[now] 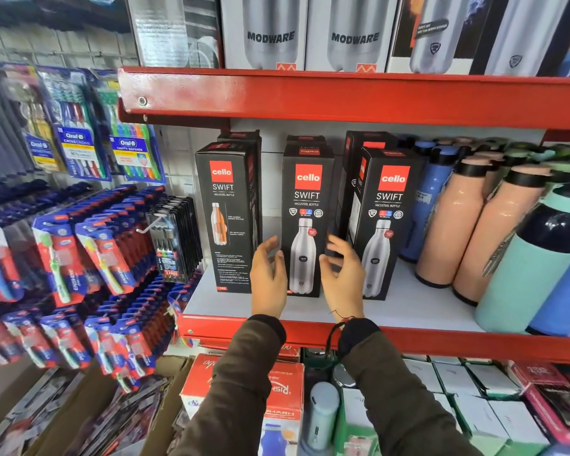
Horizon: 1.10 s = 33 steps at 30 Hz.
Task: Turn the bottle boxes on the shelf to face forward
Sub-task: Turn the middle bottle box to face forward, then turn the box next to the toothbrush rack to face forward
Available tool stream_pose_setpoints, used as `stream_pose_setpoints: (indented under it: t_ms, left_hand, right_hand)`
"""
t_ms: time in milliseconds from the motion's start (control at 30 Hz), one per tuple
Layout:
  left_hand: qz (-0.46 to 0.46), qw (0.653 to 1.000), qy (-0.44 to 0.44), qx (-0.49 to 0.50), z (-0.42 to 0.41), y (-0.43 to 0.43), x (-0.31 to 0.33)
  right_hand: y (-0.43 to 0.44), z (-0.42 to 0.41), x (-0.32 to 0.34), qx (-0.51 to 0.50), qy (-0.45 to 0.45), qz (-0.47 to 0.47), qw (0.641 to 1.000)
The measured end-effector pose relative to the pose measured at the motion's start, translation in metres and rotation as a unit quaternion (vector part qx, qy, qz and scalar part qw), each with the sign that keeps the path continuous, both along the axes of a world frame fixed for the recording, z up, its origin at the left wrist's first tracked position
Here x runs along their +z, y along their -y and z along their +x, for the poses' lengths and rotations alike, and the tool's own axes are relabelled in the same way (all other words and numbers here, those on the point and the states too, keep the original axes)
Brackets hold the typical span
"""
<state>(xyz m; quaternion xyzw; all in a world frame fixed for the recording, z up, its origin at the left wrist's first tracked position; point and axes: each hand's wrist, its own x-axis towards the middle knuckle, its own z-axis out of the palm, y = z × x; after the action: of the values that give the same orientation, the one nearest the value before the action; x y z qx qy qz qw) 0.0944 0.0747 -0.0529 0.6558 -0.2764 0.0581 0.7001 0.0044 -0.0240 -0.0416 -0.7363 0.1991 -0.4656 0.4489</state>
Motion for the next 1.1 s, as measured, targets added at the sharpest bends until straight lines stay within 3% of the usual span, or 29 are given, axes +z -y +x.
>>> stream_pose_setpoints:
  t_ms: [200,333,433,700,1100]
  left_hand:
    - [-0.061,0.996,0.049,0.041,-0.002,-0.026,0.005]
    - [-0.066,0.984,0.097,0.135,0.019,-0.046,0.005]
    - [-0.072,0.982,0.054,0.166,0.044,-0.059,0.003]
    - [-0.022,0.995,-0.095,-0.006,0.076,-0.087,0.010]
    - [-0.092,0.985,-0.127,-0.064,0.085,-0.109,0.007]
  right_hand:
    - [-0.027,0.001,0.006,0.005,0.061,-0.045,0.997]
    - [-0.046,0.024,0.007,0.056,0.026,-0.038,0.997]
    - [-0.059,0.043,0.005,0.109,-0.031,-0.020,0.993]
    - [-0.083,0.083,-0.001,0.126,-0.116,0.020,0.985]
    - [-0.097,0.088,0.005,0.090,-0.085,0.009,0.992]
